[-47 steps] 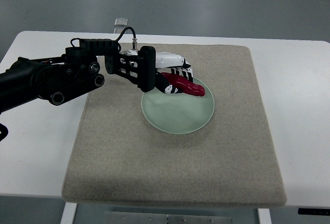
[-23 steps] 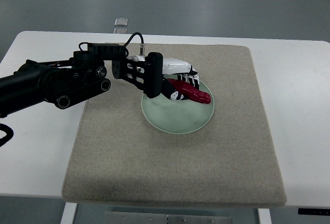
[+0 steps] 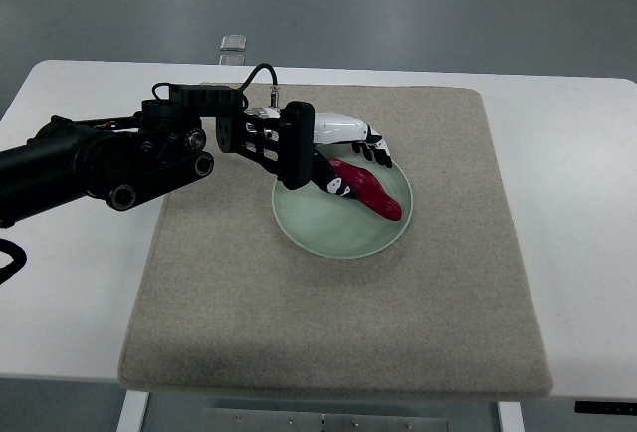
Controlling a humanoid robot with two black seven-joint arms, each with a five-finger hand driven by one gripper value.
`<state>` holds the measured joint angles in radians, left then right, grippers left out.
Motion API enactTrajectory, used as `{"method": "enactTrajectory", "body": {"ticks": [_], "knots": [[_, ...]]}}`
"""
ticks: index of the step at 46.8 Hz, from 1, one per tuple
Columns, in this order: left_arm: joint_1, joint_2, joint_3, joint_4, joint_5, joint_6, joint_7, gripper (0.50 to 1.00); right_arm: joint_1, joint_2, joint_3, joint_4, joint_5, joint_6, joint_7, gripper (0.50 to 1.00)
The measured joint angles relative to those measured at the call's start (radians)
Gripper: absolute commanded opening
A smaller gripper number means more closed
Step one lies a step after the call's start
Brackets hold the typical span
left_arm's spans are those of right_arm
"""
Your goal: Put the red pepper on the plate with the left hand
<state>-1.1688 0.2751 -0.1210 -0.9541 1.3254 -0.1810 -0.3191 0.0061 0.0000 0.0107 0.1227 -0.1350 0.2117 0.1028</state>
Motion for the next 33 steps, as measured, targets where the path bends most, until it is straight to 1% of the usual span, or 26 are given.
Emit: {"method": "enactTrajectory", "body": {"ticks": [12,16,19,21,23,24,32,33], "knots": [[0.000,0.001,0.000,0.010,-0.010,0.001,0.000,0.778,0.000,0.000,0.000,0.000,0.000,0.000,0.000,0.928],[-0.002,0.000,-0.003,0.026,-0.012,0.007,0.000,0.846,0.000,0.000,0.000,0.000,0.000,0.000,0.000,0.928],[-0.003,0.000,-0.011,0.052,-0.015,0.013,0.000,0.859,0.000,0.000,0.000,0.000,0.000,0.000,0.000,0.928],[-0.004,0.000,-0.013,0.071,-0.017,0.016,0.000,0.915,0.000,0.000,0.000,0.000,0.000,0.000,0.000,0.928],[-0.005,0.000,-0.016,0.094,-0.019,0.024,0.001,0.956,0.000,0.000,0.000,0.000,0.000,0.000,0.000,0.928],[-0.005,0.000,-0.017,0.105,-0.019,0.030,0.001,0.962,0.000,0.000,0.000,0.000,0.000,0.000,0.000,0.928],[-0.004,-0.001,-0.025,0.207,-0.068,0.092,0.002,0.969,0.000,0.000,0.000,0.000,0.000,0.000,0.000,0.928],[-0.005,-0.001,-0.025,0.219,-0.080,0.097,0.002,0.979,0.000,0.000,0.000,0.000,0.000,0.000,0.000,0.928]]}}
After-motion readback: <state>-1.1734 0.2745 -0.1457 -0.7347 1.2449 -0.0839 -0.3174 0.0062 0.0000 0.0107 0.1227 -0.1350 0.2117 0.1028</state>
